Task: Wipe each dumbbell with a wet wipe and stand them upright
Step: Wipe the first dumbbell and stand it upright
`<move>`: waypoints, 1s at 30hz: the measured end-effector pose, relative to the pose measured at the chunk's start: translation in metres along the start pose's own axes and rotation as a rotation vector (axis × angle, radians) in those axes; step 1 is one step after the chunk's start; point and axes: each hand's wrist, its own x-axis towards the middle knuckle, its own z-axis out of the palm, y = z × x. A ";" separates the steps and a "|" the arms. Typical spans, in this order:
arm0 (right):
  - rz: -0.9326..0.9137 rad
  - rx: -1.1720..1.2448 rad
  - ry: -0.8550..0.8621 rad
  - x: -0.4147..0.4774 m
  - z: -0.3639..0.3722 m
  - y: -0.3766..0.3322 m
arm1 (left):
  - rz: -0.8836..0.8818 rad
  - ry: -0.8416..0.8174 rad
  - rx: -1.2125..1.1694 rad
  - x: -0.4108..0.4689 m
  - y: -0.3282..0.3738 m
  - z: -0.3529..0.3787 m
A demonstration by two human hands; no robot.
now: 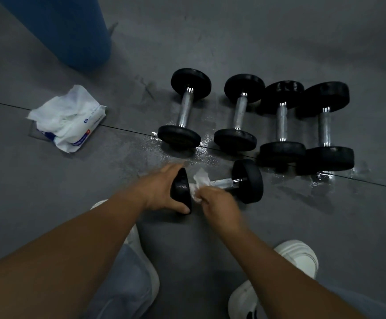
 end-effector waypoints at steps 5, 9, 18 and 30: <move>0.892 0.929 0.379 -0.010 0.001 0.006 | -0.012 0.008 0.015 0.004 0.001 -0.001; 1.169 2.000 0.529 0.023 0.001 0.012 | -0.007 0.020 0.071 0.008 0.008 -0.004; 1.203 2.161 0.727 0.015 -0.004 0.027 | -0.002 0.004 0.111 0.011 0.010 -0.003; 0.795 1.049 0.559 0.023 0.010 -0.023 | -0.029 0.004 0.063 0.011 0.009 -0.003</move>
